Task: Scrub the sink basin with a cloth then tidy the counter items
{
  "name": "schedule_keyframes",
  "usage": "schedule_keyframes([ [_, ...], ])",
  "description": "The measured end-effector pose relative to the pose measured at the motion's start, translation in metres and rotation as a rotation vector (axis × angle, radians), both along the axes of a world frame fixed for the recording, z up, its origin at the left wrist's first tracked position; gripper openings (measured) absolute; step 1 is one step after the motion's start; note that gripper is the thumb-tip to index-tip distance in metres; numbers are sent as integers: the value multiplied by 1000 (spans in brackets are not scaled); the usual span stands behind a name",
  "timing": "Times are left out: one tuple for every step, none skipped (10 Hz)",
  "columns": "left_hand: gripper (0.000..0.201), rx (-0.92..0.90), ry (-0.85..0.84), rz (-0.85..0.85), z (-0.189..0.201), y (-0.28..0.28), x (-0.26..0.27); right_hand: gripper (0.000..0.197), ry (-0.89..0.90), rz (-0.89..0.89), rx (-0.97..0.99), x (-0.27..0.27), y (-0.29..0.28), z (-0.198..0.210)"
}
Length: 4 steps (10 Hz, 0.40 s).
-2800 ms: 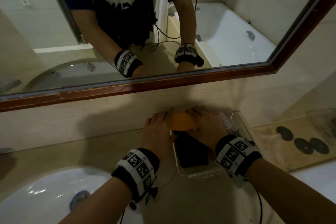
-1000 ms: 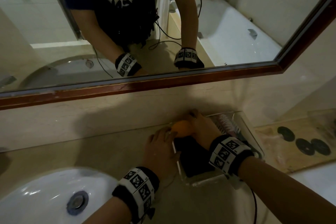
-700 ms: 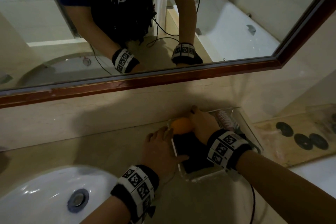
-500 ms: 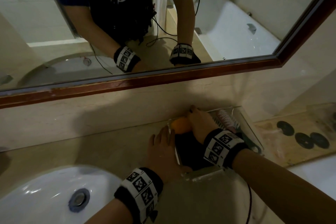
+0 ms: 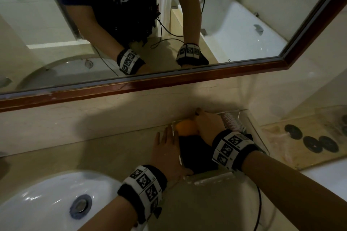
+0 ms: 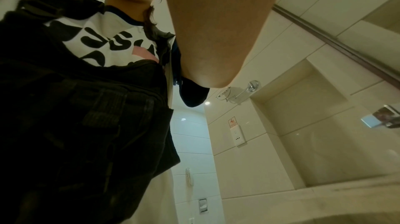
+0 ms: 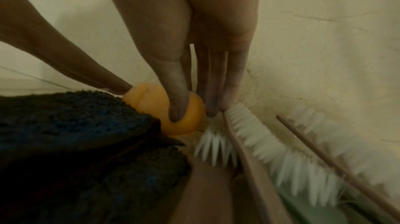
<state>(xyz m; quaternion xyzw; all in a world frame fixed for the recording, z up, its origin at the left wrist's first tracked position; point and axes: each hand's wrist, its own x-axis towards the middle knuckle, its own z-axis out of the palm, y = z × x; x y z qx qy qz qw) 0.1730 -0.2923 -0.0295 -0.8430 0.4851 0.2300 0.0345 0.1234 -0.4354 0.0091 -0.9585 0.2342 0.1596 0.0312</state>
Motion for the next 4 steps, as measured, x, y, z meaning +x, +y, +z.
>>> schedule_keyframes([
  [127, 22, -4, -25, 1, 0, 3, 26, 2, 0, 1, 2, 0, -1],
  [132, 81, 1, -42, 2, 1, 5, 26, -9, -3, -13, 3, -1, -5],
  [131, 80, 20, -37, 6, 2, 4, 26, 20, -20, -13, 3, 4, -1],
  [112, 114, 36, -7, 17, 3, 9, 27, 25, -35, -25, 0, 2, 2],
])
